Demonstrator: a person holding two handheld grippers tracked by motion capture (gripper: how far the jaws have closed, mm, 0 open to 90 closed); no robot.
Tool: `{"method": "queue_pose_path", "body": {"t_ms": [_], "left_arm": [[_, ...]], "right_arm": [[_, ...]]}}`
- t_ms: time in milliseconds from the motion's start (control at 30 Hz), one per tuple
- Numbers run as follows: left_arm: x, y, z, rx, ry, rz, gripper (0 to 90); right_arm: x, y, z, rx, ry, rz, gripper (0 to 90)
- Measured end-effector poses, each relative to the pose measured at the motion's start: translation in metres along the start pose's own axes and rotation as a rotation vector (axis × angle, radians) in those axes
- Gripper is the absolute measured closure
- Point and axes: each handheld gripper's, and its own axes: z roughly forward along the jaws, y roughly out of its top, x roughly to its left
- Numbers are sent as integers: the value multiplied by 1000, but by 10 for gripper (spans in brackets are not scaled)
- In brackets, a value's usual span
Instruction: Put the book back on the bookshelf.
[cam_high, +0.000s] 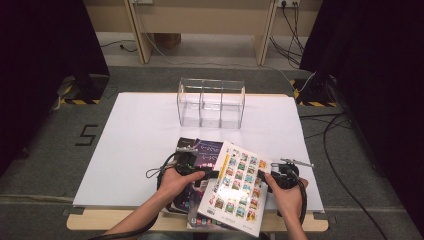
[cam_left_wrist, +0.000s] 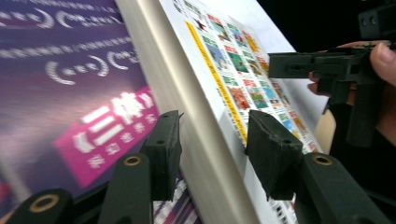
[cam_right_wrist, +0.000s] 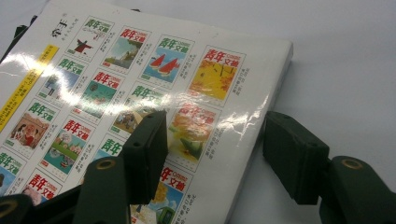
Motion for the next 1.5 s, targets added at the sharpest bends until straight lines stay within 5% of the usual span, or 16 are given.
{"method": "queue_pose_path", "body": {"t_ms": [133, 200, 233, 533, 733, 1067, 1167, 1233, 1267, 1400, 1500], "left_arm": [[2, 1, -2, -4, -10, -36, 568], [3, 2, -5, -21, -35, -77, 601], [3, 5, -8, -46, -80, -117, 604], [2, 7, -7, -72, -154, -211, 601], [2, 7, 0, -51, -164, -244, 602], [-2, 11, 6, -20, -114, -224, 730], [-1, 12, 1, -7, 1, -172, 684], [1, 13, 0, -14, 37, -141, 646], [2, 13, 1, -11, 11, -167, 620], [0, 14, 2, -4, 18, -149, 591], [3, 14, 3, -19, -10, -208, 598]], "right_arm": [[1, 0, 1, -5, -4, -8, 394], [2, 0, 2, -5, -8, -9, 386], [2, -1, 2, -7, -8, -7, 379], [2, -1, 3, -10, -10, 2, 373], [2, -1, 3, -10, -9, 2, 371], [1, -1, 4, -12, 2, 6, 368], [0, -1, 3, -10, 8, 6, 368], [-1, -1, 3, -10, 11, 1, 368], [-1, -1, 3, -9, 11, 1, 367], [0, -1, 3, -7, 10, 2, 365], [0, -1, 4, -7, 8, -2, 360]]}}
